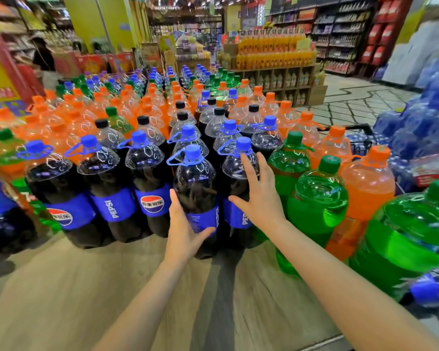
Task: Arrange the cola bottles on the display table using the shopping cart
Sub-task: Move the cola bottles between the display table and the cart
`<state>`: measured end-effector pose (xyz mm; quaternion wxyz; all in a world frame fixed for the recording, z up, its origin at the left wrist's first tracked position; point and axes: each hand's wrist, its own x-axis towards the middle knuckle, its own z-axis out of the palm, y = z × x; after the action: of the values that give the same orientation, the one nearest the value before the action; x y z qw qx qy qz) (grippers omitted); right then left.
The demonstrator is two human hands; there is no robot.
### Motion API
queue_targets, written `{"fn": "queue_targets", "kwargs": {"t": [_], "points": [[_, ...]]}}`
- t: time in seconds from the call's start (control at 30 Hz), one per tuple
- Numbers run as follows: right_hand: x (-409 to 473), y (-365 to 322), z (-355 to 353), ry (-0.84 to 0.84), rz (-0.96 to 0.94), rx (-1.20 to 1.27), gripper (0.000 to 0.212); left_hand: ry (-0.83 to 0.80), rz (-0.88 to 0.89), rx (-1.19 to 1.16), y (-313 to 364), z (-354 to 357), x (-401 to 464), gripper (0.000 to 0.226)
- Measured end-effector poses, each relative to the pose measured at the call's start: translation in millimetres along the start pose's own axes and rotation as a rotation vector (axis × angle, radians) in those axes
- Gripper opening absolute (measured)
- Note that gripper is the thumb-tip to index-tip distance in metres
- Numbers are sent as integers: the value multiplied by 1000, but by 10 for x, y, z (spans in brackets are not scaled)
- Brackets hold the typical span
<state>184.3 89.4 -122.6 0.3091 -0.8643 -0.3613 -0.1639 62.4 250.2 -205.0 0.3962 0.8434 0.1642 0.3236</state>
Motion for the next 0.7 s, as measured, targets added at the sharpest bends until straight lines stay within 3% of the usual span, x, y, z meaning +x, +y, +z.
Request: {"fn": "queue_targets", "kwargs": {"t": [0.2,0.33,0.47,0.53,0.6,0.7], "points": [[-120,19,92,3,-21,-65,96,55,-10,83,64,43,-31,138],[-522,133,232,-40,-70,1,87,117,-10,264,201,111,-211,123],[-910,334,386,-188,-132,24,74,-16,31,420,170,113,-515,113],[-1041,414,454,-279,-148,-13,71,-84,80,542,117,74,-713,95],[-1145,456,488,-341,-141,-30,72,-154,103,687,65,24,-900,78],[-1312,459,413,-415,-158,-36,81,-223,94,807,84,-37,-1140,71]]}}
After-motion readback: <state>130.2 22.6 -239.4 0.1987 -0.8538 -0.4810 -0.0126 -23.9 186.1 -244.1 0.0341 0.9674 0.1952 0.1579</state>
